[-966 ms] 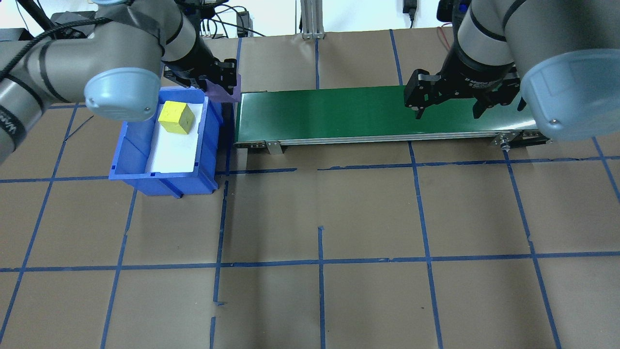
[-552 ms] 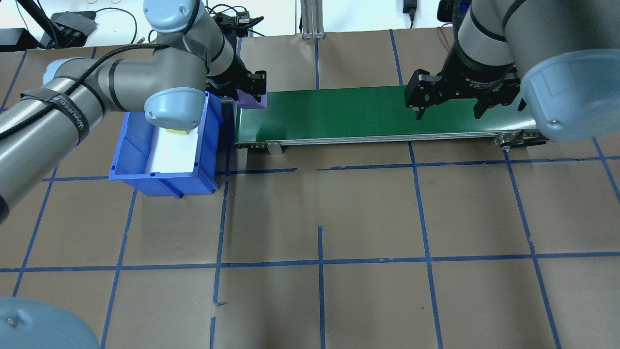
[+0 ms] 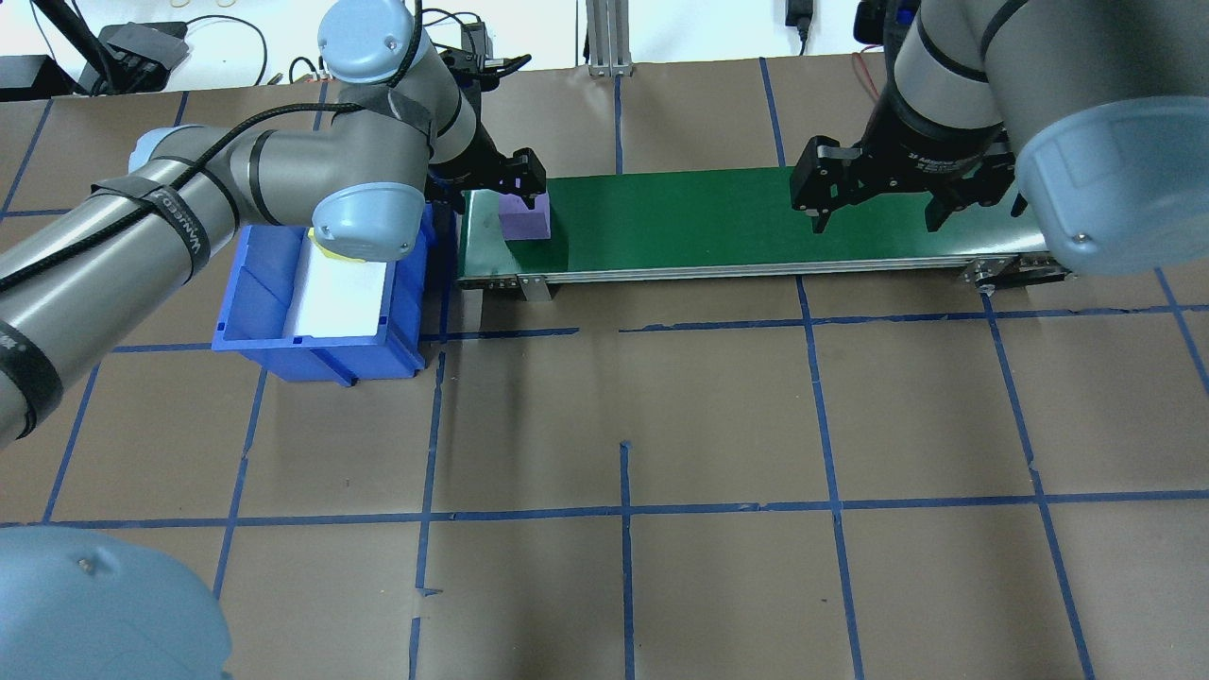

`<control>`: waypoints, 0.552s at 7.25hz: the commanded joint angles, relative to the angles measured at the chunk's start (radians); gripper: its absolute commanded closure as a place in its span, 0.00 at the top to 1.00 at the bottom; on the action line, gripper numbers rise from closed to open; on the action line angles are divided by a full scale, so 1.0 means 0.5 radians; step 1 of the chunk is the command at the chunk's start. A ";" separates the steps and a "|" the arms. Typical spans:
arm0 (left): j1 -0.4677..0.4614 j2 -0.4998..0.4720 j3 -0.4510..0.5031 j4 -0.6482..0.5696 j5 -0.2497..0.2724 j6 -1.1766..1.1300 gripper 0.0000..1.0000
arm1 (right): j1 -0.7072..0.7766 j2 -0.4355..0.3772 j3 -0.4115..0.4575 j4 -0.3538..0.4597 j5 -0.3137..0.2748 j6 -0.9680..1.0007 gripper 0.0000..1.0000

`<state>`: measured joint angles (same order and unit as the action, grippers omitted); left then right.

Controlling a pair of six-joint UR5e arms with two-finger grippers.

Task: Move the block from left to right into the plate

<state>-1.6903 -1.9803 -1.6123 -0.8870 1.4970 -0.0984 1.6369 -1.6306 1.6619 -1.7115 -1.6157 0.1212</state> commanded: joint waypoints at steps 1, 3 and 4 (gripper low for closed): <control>0.006 0.155 0.025 -0.069 0.140 0.031 1.00 | -0.003 0.000 0.002 0.002 0.001 0.003 1.00; 0.228 0.361 0.037 -0.311 0.172 0.192 1.00 | 0.000 0.000 0.002 -0.001 0.001 0.003 1.00; 0.400 0.368 0.031 -0.364 0.148 0.388 1.00 | 0.000 0.000 0.002 0.002 0.001 0.003 1.00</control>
<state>-1.5879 -1.8245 -1.5958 -1.0201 1.5733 -0.0056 1.6360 -1.6306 1.6623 -1.7111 -1.6153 0.1226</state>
